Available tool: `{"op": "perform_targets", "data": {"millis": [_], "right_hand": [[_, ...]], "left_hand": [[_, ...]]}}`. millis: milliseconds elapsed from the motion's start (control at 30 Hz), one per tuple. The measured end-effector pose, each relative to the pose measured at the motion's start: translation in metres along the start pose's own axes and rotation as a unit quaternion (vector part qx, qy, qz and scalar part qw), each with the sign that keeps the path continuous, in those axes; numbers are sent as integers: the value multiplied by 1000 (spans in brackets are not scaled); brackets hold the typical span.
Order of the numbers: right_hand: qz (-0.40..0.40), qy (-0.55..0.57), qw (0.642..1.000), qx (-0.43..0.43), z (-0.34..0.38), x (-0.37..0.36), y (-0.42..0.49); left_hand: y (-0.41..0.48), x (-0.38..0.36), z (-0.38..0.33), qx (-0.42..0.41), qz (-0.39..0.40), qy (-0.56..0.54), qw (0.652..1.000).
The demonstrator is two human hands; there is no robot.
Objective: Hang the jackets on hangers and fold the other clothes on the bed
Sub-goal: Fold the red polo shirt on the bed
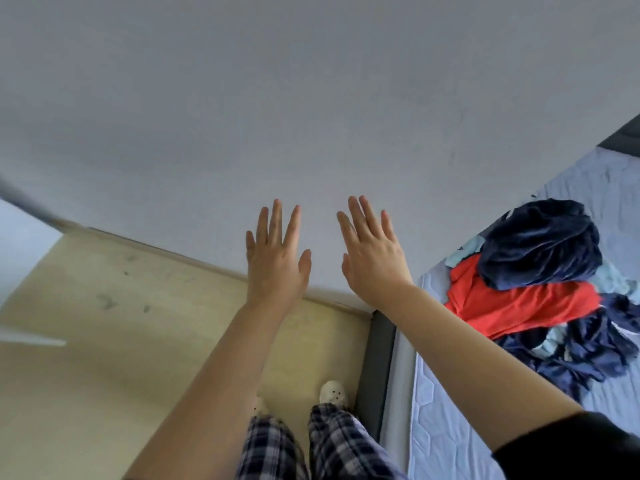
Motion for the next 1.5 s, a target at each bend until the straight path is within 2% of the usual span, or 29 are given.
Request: {"op": "perform_targets", "data": {"millis": [133, 400, 700, 800, 1000, 1100, 1233, 1367, 1500], "right_hand": [[22, 45, 999, -14, -5, -44, -17], [-13, 97, 992, -82, -17, -184, -51], [-74, 54, 994, -64, -57, -339, -104], [-79, 62, 993, -62, -74, -364, -141], [-94, 105, 989, -46, -117, -366, -229], [-87, 116, 988, -47, -149, -368, -272], [-12, 71, 995, -67, -200, -392, -313], [113, 8, 989, -97, -242, -430, -338], [86, 39, 986, -134, -259, -460, -344]], "left_hand": [[-19, -40, -5, -3, 34, 10, 999], [-50, -169, 11, 7, 10, -3, 1000], [-89, -346, 17, -31, -21, 14, 999], [-117, -377, -3, -35, -23, 26, 999], [-184, -386, -77, -25, -38, 67, 997], [-214, -398, -124, -11, -33, 35, 999], [-233, -433, -183, 30, 27, -41, 998], [-259, -482, -214, 8, 99, -74, 992], [-275, -518, -197, -32, 240, -61, 968]]}}
Point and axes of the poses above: each hand's wrist, its own y-axis towards the middle knuckle, its own x-axis out of the back of the hand, z = x × y, the point moved 1 cm from there along y, towards the middle knuckle, and after that the axes turned 10 degrees about -z, right-handed, at the moved point
